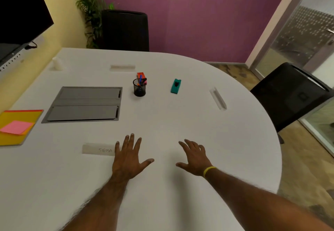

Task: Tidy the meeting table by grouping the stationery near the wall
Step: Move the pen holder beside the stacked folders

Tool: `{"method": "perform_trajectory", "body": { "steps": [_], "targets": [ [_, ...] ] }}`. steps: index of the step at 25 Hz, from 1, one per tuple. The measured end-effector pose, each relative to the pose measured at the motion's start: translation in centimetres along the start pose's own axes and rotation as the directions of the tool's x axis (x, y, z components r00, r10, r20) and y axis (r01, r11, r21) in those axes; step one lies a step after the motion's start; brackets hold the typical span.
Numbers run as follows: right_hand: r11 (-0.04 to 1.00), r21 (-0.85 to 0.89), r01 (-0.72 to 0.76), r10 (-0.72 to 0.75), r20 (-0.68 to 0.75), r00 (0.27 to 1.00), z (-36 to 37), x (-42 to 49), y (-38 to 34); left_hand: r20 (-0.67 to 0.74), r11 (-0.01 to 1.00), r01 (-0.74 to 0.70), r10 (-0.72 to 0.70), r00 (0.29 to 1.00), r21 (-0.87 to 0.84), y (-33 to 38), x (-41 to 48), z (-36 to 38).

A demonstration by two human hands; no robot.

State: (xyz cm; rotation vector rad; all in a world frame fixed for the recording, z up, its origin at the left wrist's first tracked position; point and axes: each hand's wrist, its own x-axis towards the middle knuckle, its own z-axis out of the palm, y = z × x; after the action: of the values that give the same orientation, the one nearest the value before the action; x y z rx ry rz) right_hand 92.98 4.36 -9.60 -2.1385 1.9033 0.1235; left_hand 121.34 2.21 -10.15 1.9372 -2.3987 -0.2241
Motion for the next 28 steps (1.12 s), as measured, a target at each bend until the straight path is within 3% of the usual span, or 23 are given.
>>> {"method": "perform_trajectory", "body": {
  "steps": [10, 17, 24, 28],
  "targets": [
    [0.986, 0.148, 0.073, -0.084, 0.069, 0.994, 2.5, 15.3, 5.5, 0.176, 0.992, 0.125, -0.126, 0.976, 0.017, 2.6, 11.1, 3.4],
    [0.936, 0.348, 0.04, -0.026, -0.045, 0.999, 2.4, 28.8, 2.3, 0.049, 0.994, 0.105, -0.107, 0.993, 0.039, -1.3, 21.8, 7.2],
    [0.758, 0.651, 0.047, 0.027, -0.103, 0.994, 0.8, 44.5, -4.9, 0.031, 0.991, 0.131, -0.132, 0.991, 0.035, -7.2, 29.2, 11.5],
    [0.553, 0.829, 0.085, 0.121, -0.18, 0.976, 0.2, 50.9, -8.2, 0.004, 0.989, 0.146, -0.146, 0.989, 0.038, -9.9, 31.8, 12.1]
  ]
}}
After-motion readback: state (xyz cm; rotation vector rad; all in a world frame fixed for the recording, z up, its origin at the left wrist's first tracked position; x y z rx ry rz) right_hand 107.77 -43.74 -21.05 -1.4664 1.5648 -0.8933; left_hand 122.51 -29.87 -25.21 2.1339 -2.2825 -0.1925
